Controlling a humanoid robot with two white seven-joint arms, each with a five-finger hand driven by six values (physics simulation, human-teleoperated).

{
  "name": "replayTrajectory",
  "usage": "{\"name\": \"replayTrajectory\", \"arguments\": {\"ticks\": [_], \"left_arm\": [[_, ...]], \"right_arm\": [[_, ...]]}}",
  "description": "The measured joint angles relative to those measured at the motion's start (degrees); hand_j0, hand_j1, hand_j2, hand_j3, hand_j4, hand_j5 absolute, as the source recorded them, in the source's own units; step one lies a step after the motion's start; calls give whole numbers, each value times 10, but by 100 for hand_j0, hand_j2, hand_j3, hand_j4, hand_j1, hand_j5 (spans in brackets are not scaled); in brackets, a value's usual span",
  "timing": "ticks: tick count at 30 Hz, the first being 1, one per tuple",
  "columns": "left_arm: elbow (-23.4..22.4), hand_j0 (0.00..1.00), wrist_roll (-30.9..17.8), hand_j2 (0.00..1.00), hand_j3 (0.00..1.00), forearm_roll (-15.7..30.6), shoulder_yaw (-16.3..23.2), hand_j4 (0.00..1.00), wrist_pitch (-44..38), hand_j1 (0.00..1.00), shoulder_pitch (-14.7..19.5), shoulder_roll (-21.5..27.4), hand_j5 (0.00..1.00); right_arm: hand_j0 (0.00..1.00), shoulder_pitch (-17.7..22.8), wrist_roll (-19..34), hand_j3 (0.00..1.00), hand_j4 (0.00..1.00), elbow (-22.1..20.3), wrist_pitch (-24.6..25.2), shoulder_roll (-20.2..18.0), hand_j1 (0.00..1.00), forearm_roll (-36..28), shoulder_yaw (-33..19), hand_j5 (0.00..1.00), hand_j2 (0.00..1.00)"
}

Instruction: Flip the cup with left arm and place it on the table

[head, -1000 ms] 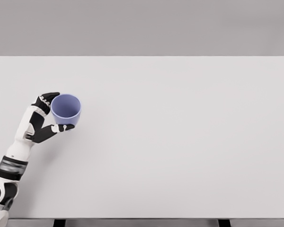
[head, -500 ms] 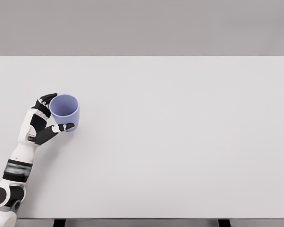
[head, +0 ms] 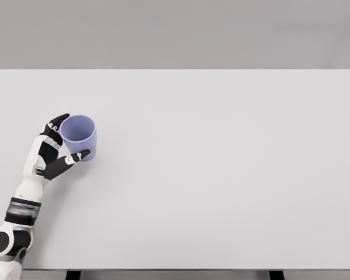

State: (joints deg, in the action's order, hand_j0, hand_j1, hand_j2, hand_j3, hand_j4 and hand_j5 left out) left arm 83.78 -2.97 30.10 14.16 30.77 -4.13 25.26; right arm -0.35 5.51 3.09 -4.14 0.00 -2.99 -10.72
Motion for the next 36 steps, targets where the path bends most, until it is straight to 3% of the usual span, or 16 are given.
{"name": "replayTrajectory", "arguments": {"ticks": [17,36], "left_arm": [[2,99,0,99,99,-7,-1,99,3,99,0,1,99],[11,99,0,99,99,-6,-8,99,7,99,-1,9,99]], "right_arm": [[100,0,0,100,100,0,0,0,100,0,0,100,100],[100,0,0,100,100,0,0,0,100,0,0,100,100]]}}
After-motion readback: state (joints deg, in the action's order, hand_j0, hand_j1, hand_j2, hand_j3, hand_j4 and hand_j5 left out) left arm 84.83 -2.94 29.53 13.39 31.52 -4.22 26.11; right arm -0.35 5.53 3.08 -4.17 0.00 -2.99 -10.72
